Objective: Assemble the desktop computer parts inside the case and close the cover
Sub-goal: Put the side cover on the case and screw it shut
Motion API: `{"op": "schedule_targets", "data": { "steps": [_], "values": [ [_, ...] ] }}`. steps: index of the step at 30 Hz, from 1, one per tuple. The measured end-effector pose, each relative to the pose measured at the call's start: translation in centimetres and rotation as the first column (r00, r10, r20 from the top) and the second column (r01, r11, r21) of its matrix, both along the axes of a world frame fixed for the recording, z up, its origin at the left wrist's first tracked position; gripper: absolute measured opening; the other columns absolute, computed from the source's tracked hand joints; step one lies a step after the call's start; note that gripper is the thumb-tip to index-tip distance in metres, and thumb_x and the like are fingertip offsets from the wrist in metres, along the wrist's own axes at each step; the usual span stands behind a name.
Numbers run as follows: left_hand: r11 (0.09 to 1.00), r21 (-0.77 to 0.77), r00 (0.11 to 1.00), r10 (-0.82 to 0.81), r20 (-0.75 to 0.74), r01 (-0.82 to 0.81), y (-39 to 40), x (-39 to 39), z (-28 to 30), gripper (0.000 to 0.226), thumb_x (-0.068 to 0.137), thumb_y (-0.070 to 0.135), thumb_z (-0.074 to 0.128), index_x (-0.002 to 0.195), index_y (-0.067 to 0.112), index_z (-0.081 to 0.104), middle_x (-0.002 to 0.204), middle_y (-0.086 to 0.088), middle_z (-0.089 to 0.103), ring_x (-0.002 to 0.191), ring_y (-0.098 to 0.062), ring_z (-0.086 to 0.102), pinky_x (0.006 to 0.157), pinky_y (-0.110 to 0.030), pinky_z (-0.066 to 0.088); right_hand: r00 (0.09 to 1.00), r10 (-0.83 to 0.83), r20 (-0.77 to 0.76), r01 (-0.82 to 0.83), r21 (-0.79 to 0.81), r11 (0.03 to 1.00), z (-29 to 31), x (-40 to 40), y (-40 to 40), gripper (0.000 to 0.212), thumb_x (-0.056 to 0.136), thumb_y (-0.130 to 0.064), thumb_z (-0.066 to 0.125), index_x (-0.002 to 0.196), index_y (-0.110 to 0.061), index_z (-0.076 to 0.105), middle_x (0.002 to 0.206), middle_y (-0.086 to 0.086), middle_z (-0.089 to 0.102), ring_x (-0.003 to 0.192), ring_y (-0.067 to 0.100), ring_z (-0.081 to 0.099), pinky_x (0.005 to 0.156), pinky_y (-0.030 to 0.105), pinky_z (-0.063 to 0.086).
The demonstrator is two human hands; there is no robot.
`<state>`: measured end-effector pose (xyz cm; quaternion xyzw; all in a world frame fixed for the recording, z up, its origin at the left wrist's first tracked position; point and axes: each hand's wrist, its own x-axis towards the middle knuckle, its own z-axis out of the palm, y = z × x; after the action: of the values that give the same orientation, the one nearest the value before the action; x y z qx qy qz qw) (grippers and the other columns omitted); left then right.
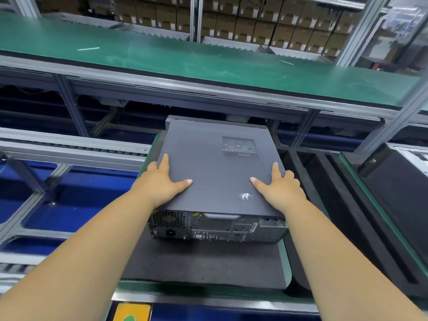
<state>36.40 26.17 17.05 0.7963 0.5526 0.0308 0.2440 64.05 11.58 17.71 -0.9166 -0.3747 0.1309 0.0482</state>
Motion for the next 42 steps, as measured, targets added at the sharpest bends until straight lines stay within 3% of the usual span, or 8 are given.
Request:
{"op": "schedule_targets", "data": {
  "steps": [6, 10, 18, 31, 35, 38, 40, 42],
  "values": [
    [0.996, -0.043, 0.996, -0.083, 0.018, 0.084, -3.2, -2.5, -0.3, 0.137, 0.039, 0.098, 0.051, 0.151, 0.045, -0.009, 0.158, 0.003, 0.004, 0.142, -0.026, 0.026, 0.105, -0.042, 0.04, 0.974, 0.097, -0.203, -0.081, 0.082, 0.993, 0.1, -0.2, -5.0, 0.135, 0.05, -0.095, 0.052, 0.158, -0.036, -0.005, 0.16, 0.0, 0.01, 0.145, 0.025, 0.024, 0.108, 0.047, 0.041],
    [0.997, -0.021, 0.996, -0.073, 0.059, 0.074, -4.1, -3.1, -0.7, 0.135, 0.039, 0.094, 0.056, 0.151, 0.046, -0.004, 0.153, 0.004, 0.014, 0.136, -0.023, 0.035, 0.091, -0.036, 0.042, 0.949, 0.142, -0.283, -0.1, 0.158, 0.982, -0.3, 0.2, -6.7, 0.149, 0.039, -0.085, 0.07, 0.158, -0.032, -0.003, 0.159, -0.006, 0.012, 0.142, 0.02, 0.029, 0.11, 0.038, 0.037],
    [0.995, 0.094, 0.988, -0.036, 0.153, 0.022, -4.5, -3.1, -1.2, 0.131, 0.046, 0.089, 0.062, 0.152, 0.04, 0.003, 0.146, 0.001, 0.033, 0.133, -0.021, 0.039, 0.093, -0.04, 0.043, 0.975, 0.116, -0.188, -0.052, 0.314, 0.948, -1.0, 0.2, -7.2, 0.146, 0.034, -0.082, 0.074, 0.156, -0.025, 0.02, 0.139, -0.006, 0.042, 0.125, 0.018, 0.048, 0.095, 0.033, 0.044],
    [0.983, 0.184, 0.981, -0.025, 0.192, -0.01, -4.9, -3.1, -1.1, 0.133, 0.043, 0.086, 0.066, 0.152, 0.033, 0.011, 0.134, 0.002, 0.05, 0.121, -0.023, 0.049, 0.077, -0.035, 0.045, 0.989, 0.077, -0.127, -0.03, 0.34, 0.94, -0.7, -0.7, -7.9, 0.142, 0.039, -0.082, 0.074, 0.157, -0.023, 0.022, 0.145, -0.006, 0.048, 0.129, 0.021, 0.049, 0.102, 0.041, 0.045],
    [0.99, 0.141, 0.985, 0.0, 0.175, -0.025, -4.3, -3.5, -1.1, 0.148, 0.041, 0.084, 0.07, 0.154, 0.026, -0.004, 0.147, 0.004, 0.043, 0.128, -0.024, 0.048, 0.081, -0.036, 0.046, 0.978, 0.068, -0.198, -0.001, 0.319, 0.948, -0.7, 0.1, -7.9, 0.149, 0.036, -0.078, 0.077, 0.158, -0.022, 0.013, 0.152, -0.006, 0.042, 0.135, 0.02, 0.045, 0.104, 0.038, 0.042],
    [0.997, 0.054, 0.938, 0.036, 0.344, -0.058, -3.8, -4.8, -1.6, 0.129, 0.049, 0.069, 0.082, 0.151, 0.031, 0.012, 0.127, 0.019, 0.05, 0.116, -0.016, 0.053, 0.077, -0.026, 0.041, 0.944, 0.087, -0.317, 0.04, 0.375, 0.926, -1.0, 1.2, -8.6, 0.132, 0.046, -0.061, 0.089, 0.156, -0.029, 0.023, 0.147, -0.017, 0.046, 0.132, 0.016, 0.048, 0.101, 0.029, 0.041],
    [0.998, 0.01, 0.892, 0.057, 0.448, -0.069, -4.1, -5.6, -2.4, 0.111, 0.056, 0.061, 0.084, 0.148, 0.035, 0.028, 0.126, 0.025, 0.049, 0.111, -0.008, 0.052, 0.086, -0.026, 0.042, 0.917, 0.129, -0.378, 0.063, 0.456, 0.888, -1.7, 1.3, -9.4, 0.106, 0.048, -0.057, 0.087, 0.143, -0.044, 0.041, 0.125, -0.034, 0.056, 0.119, 0.007, 0.056, 0.095, 0.024, 0.044],
    [0.997, 0.008, 0.863, 0.063, 0.502, -0.077, -4.5, -5.8, -3.5, 0.097, 0.062, 0.057, 0.083, 0.145, 0.038, 0.037, 0.131, 0.02, 0.055, 0.115, -0.008, 0.054, 0.096, -0.028, 0.042, 0.904, 0.156, -0.398, 0.085, 0.524, 0.847, -2.4, 0.8, -10.0, 0.083, 0.053, -0.054, 0.084, 0.128, -0.056, 0.049, 0.113, -0.034, 0.062, 0.108, -0.006, 0.059, 0.093, 0.023, 0.046]
  ]
}}
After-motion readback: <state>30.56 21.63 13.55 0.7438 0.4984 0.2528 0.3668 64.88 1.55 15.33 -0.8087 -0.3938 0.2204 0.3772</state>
